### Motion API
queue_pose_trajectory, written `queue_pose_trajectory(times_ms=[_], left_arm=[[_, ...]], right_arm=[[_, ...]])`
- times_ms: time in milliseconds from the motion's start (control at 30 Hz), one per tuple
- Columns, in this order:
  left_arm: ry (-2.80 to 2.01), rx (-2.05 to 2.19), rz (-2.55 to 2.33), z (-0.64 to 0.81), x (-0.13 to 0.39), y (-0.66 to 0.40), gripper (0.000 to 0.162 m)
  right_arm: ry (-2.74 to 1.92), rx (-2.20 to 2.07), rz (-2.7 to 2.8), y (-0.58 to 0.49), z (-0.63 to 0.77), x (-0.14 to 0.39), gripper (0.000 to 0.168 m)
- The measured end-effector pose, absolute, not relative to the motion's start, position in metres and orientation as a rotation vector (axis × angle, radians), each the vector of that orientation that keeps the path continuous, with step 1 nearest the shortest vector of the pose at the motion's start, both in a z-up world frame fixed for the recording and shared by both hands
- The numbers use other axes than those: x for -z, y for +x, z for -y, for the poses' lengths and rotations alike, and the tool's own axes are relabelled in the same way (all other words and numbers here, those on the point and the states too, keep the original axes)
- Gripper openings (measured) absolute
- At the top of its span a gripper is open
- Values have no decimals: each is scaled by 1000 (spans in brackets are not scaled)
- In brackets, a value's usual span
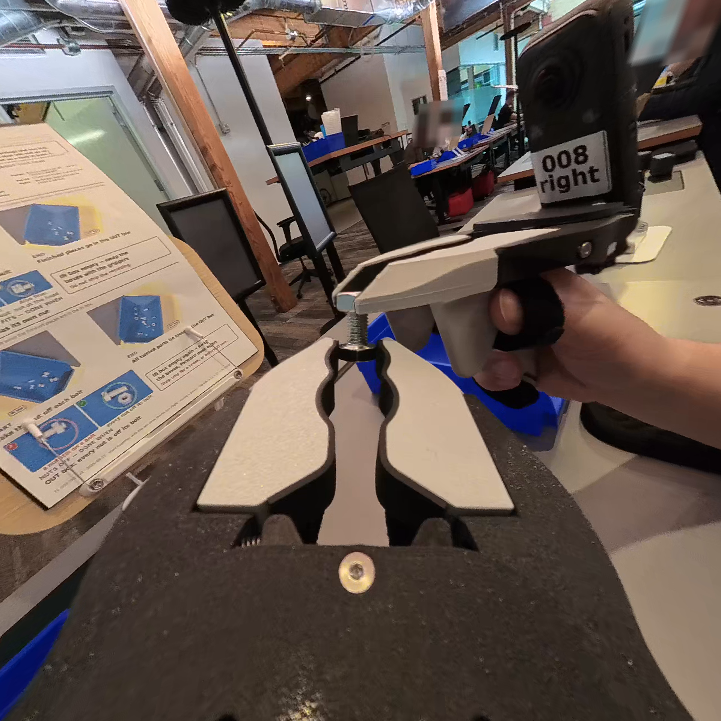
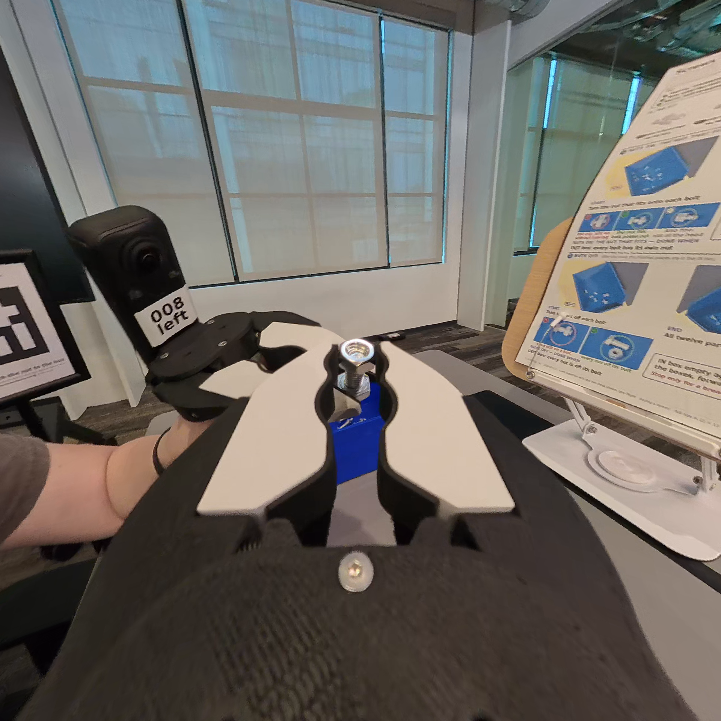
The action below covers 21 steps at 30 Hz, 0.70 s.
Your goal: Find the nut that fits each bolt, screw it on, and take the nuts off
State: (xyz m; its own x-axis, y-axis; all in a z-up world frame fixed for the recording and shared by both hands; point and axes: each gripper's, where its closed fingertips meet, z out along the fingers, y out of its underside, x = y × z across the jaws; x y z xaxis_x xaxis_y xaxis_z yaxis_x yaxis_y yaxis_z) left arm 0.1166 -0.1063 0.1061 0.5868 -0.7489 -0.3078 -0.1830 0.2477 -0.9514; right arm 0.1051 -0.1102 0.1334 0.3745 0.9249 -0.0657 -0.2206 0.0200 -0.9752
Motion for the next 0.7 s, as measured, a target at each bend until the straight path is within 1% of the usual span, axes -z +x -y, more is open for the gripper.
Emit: queue_pose_trajectory(times_ms=[67, 167, 367, 600, 700], left_arm=[[-1267, 496, -946, 112, -109, 118, 18], [-1243, 661, -1030, 129, -115, 122, 17], [-1191, 1193, -1271, 185, -116, 134, 18], [-1147, 1810, -1388, 227, -113, 136, 18], [-1115, 1931, -1390, 233, -114, 136, 18]], right_arm=[[-1187, -1061, 812, 105, 116, -137, 18], [-1100, -1129, 972, 108, 133, -143, 18], [-855, -1350, 1299, 119, 185, -144, 19], [-643, -1517, 1454, 126, 222, -138, 19], [-616, -1530, 1471, 127, 227, -139, 19]])
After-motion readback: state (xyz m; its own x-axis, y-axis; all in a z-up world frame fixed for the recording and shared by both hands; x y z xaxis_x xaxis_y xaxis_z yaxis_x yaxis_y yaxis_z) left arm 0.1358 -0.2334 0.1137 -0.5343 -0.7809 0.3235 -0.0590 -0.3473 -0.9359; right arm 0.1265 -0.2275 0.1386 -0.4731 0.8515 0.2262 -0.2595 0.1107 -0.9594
